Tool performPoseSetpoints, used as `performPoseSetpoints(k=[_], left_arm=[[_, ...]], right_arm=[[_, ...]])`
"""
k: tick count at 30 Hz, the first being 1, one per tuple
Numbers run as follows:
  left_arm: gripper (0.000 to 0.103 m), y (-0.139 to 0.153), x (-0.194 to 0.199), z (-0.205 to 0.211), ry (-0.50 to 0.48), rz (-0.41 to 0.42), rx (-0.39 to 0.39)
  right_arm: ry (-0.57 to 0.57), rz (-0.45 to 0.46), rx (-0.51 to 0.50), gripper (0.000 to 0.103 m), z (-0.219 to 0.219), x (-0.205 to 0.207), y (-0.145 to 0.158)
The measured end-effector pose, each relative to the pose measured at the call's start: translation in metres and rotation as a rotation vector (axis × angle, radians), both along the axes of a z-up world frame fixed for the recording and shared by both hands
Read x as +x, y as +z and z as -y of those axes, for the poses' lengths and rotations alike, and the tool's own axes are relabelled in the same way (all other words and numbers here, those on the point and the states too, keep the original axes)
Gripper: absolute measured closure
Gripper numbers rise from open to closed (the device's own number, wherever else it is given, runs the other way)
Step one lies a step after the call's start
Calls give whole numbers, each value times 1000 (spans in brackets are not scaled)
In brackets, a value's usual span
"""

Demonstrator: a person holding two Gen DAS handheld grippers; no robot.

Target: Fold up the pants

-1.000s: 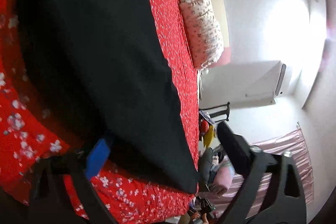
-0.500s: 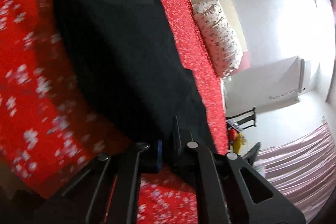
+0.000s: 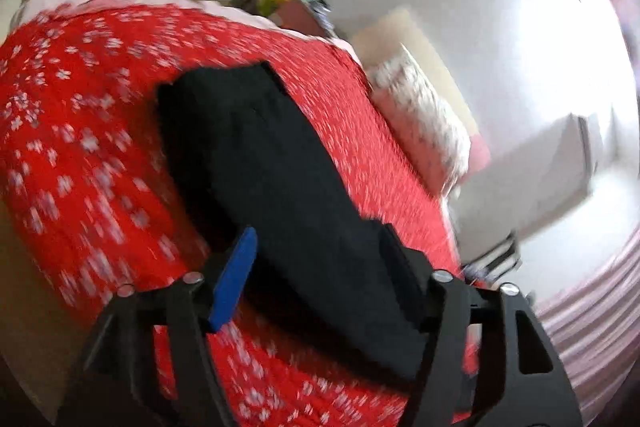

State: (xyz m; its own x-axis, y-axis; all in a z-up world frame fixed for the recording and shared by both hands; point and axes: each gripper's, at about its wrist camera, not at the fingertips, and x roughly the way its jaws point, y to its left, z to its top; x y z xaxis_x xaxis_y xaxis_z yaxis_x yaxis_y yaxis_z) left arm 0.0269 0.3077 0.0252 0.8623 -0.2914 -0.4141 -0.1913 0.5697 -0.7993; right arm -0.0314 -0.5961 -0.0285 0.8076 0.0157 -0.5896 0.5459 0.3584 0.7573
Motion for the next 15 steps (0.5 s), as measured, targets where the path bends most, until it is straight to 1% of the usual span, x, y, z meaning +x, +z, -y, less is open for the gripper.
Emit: performPoseSetpoints(k=[1, 3, 4, 5, 6, 7, 9, 10, 11, 12, 13, 14, 15], left_arm=[[47, 0, 5, -14, -4, 1, -38], [47, 2, 9, -26, 9, -6, -61], [45, 3, 12, -27, 3, -4, -75], [43, 4, 13, -26, -11, 3, -87], [37, 3, 15, -25, -28, 3, -88], [33, 3, 21, -19, -50, -11, -56], [31, 2, 32, -9, -75, -33, 7], [31, -2, 37, -6, -61, -66, 63], [31, -7, 40, -6, -31, -103, 100], [37, -14, 45, -6, -1, -136, 111], [44, -29, 42, -13, 10, -149, 61], [46, -36, 38, -18, 31, -139, 15], [47, -37, 31, -20, 38, -115, -3]], right_arm=[[0, 2, 1, 43, 1, -1, 0], [2, -1, -8, 42, 1, -1, -1], [2, -3, -11, 42, 1, -1, -1], [1, -3, -11, 42, 1, -1, -1], [-2, -4, -10, 41, 0, 0, -1], [-3, -5, -10, 41, 0, 0, 0], [-2, -6, -9, 39, -1, 1, 0], [-1, -5, -9, 39, -1, 2, 1], [0, -5, -9, 39, -1, 3, 2], [-1, -2, -6, 39, -1, 2, 2], [-3, 5, 1, 39, -1, 1, 2], [-6, 13, 10, 39, 0, 0, 2], [-7, 25, 28, 39, 2, -1, 1]])
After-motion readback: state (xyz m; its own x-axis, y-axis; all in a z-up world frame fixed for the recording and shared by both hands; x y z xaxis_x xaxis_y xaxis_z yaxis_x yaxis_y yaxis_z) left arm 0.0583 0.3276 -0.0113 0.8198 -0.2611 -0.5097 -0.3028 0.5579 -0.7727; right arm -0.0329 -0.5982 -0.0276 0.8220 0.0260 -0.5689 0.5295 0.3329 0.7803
